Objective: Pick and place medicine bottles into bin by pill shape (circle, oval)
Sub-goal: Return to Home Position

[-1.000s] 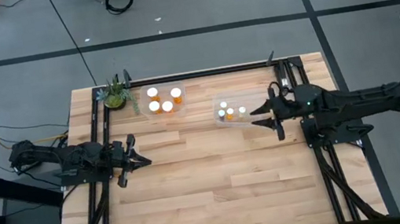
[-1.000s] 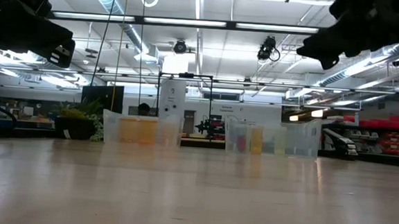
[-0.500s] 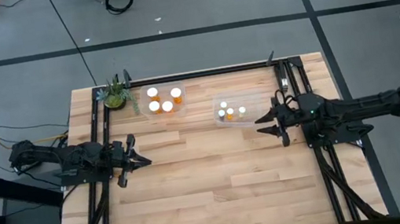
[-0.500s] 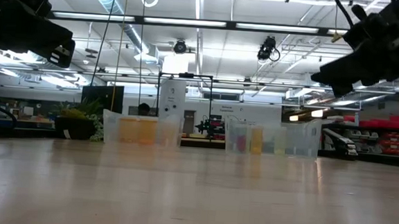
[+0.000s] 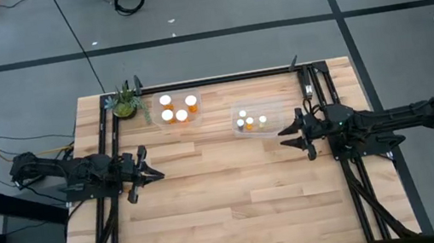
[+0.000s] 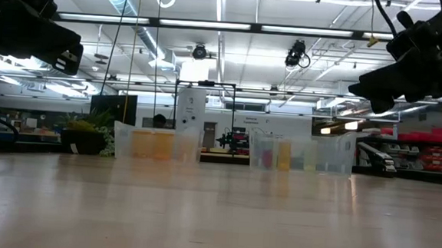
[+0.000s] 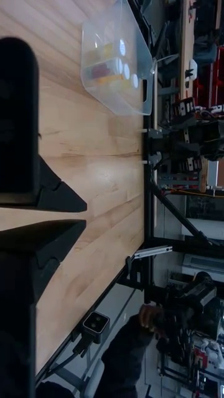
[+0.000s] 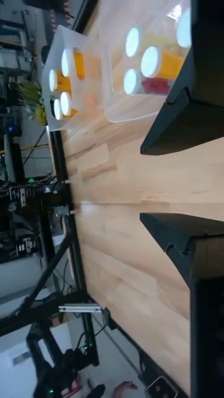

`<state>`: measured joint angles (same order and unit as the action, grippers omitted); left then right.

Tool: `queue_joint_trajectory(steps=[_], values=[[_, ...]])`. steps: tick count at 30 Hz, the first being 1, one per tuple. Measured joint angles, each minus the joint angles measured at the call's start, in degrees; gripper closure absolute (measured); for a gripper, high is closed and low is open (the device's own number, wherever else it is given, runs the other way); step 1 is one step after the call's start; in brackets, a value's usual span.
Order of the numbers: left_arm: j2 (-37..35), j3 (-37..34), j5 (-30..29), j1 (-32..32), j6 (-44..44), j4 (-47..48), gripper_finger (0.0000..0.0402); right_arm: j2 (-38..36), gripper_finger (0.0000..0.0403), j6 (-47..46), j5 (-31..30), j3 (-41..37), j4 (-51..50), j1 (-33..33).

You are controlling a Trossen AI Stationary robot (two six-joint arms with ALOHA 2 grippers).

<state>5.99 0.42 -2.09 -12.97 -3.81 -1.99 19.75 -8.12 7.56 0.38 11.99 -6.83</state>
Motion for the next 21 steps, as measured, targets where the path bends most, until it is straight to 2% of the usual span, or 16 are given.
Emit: queue_joint_trajectory(steps=[5,11,21], values=[[0.0,0.0,0.0,0.0,0.0,0.0,0.0368,0.1,0.0235,-5.0,0.0,0.0,-1.7,0.0],[0.0,0.0,0.0,0.0,0.0,0.0,0.0374,0.1,0.0235,-5.4,0.0,0.0,-2.3,0.0],[0.0,0.0,0.0,0.0,0.0,0.0,0.0361,0.1,0.0235,-5.4,0.0,0.0,-2.3,0.0]])
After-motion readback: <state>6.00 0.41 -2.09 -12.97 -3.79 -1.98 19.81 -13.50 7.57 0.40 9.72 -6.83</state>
